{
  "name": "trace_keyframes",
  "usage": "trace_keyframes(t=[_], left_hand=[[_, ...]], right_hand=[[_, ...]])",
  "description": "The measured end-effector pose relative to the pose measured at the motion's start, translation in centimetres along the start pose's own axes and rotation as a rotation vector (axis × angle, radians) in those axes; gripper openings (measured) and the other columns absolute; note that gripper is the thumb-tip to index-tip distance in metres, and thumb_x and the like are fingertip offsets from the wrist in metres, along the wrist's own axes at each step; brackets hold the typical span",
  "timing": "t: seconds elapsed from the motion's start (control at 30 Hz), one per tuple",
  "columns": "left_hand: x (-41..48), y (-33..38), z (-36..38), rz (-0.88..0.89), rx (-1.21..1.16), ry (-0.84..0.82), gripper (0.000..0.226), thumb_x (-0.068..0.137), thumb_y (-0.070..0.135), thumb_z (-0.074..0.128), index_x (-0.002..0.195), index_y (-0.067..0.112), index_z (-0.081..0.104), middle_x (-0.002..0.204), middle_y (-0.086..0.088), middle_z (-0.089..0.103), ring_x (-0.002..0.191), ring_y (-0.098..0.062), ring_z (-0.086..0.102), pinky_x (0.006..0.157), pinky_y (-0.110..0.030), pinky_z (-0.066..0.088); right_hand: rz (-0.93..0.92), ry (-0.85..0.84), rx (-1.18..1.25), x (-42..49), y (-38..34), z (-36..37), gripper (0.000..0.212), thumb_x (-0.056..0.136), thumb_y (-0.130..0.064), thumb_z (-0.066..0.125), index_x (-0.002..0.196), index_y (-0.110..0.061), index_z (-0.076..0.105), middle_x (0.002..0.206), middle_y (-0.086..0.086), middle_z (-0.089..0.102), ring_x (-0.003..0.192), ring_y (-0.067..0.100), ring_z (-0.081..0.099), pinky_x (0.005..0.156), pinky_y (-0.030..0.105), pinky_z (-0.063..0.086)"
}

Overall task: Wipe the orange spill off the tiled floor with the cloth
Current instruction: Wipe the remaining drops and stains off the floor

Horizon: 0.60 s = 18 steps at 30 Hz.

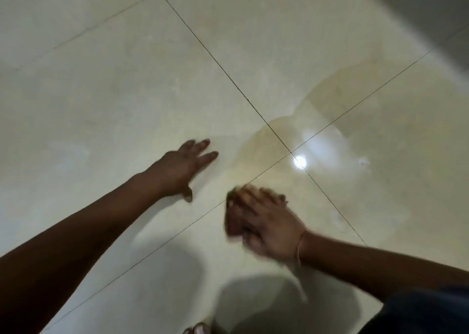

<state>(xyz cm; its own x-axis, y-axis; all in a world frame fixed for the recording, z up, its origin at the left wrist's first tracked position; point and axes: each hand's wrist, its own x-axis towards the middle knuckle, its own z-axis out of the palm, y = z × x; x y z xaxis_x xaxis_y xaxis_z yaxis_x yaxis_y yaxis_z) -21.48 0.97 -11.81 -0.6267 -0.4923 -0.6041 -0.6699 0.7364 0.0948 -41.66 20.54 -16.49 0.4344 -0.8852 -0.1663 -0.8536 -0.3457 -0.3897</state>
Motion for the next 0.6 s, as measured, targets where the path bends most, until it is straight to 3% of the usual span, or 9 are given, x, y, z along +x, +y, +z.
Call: trace_keyframes(t=[0.07,0.13,0.17,0.3,0.33,0.4,0.47,0.5,0.6], left_hand=[[-0.1,0.8,1.0,-0.017,-0.073,-0.068,0.144,0.048,0.051,0.090,0.153,0.031,-0.007,0.160,-0.002,-0.022,0.148,-0.033,-0.012,0.115,-0.055,0.024],[-0.1,1.6,1.5,-0.058,-0.065,-0.093,0.153,0.044,0.057,0.089,0.151,0.031,-0.016,0.157,-0.002,-0.031,0.146,-0.035,-0.020,0.115,-0.060,0.018],[-0.1,1.9,1.6,-0.071,-0.034,-0.091,0.156,0.043,0.058,0.089,0.150,0.030,-0.021,0.155,-0.003,-0.035,0.145,-0.036,-0.023,0.113,-0.062,0.016],[-0.1,2.2,1.8,-0.093,-0.025,-0.088,0.159,0.042,0.059,0.089,0.148,0.029,-0.025,0.153,-0.005,-0.037,0.144,-0.037,-0.025,0.112,-0.063,0.015],[-0.2,2.1,1.9,-0.096,-0.031,-0.092,0.158,0.042,0.058,0.089,0.148,0.029,-0.024,0.154,-0.004,-0.037,0.144,-0.037,-0.024,0.112,-0.063,0.015],[-0.2,2.4,1.7,-0.107,-0.036,-0.103,0.157,0.042,0.057,0.089,0.150,0.029,-0.021,0.155,-0.005,-0.035,0.144,-0.037,-0.023,0.112,-0.063,0.017],[0.1,3.2,0.6,-0.131,-0.091,-0.099,0.146,0.044,0.060,0.087,0.152,0.025,-0.005,0.158,-0.008,-0.020,0.146,-0.039,-0.011,0.111,-0.061,0.026],[0.4,3.7,-0.3,-0.156,-0.133,-0.067,0.137,0.044,0.065,0.084,0.149,0.022,0.008,0.157,-0.011,-0.003,0.144,-0.040,0.003,0.107,-0.059,0.034],[3.4,5.3,-2.6,-0.191,-0.108,0.065,0.131,0.038,0.074,0.080,0.141,0.019,0.019,0.145,-0.013,0.019,0.132,-0.038,0.026,0.096,-0.055,0.044]], right_hand=[[-0.381,-0.188,-0.073,-3.6,-3.1,1.9,0.076,0.080,-0.053,0.055,0.148,-0.027,0.034,0.157,0.008,0.030,0.143,0.029,0.028,0.113,0.047,0.023],[-0.531,-0.201,-0.132,-4.7,-0.7,1.5,0.077,0.081,-0.056,0.056,0.149,-0.027,0.032,0.157,0.007,0.029,0.144,0.027,0.026,0.114,0.046,0.020],[-0.466,-0.144,-0.146,-3.9,1.1,0.9,0.076,0.082,-0.052,0.058,0.149,-0.027,0.033,0.157,0.007,0.029,0.144,0.028,0.027,0.113,0.047,0.024],[0.265,0.059,-0.008,-1.2,5.3,-2.1,0.076,0.079,-0.042,0.053,0.151,-0.025,0.033,0.158,0.009,0.028,0.145,0.029,0.026,0.109,0.053,0.031],[0.188,0.028,-0.007,-2.1,4.3,-1.5,0.077,0.080,-0.043,0.053,0.151,-0.026,0.031,0.159,0.009,0.027,0.145,0.029,0.025,0.110,0.053,0.030],[-0.257,-0.154,-0.076,-6.1,1.5,0.5,0.076,0.082,-0.046,0.053,0.151,-0.027,0.029,0.160,0.007,0.025,0.145,0.029,0.025,0.113,0.050,0.024],[-0.419,-0.215,-0.091,-8.3,3.2,-0.2,0.072,0.081,-0.047,0.055,0.148,-0.027,0.037,0.159,0.007,0.028,0.145,0.028,0.026,0.113,0.046,0.022],[-0.339,-0.109,-0.118,-7.6,5.5,-0.8,0.070,0.080,-0.044,0.058,0.145,-0.025,0.043,0.157,0.008,0.031,0.143,0.029,0.029,0.111,0.047,0.027],[0.514,0.218,-0.057,-3.4,13.5,-5.2,0.073,0.082,-0.045,0.046,0.149,-0.020,0.036,0.157,0.013,0.029,0.141,0.034,0.031,0.109,0.053,0.032]])
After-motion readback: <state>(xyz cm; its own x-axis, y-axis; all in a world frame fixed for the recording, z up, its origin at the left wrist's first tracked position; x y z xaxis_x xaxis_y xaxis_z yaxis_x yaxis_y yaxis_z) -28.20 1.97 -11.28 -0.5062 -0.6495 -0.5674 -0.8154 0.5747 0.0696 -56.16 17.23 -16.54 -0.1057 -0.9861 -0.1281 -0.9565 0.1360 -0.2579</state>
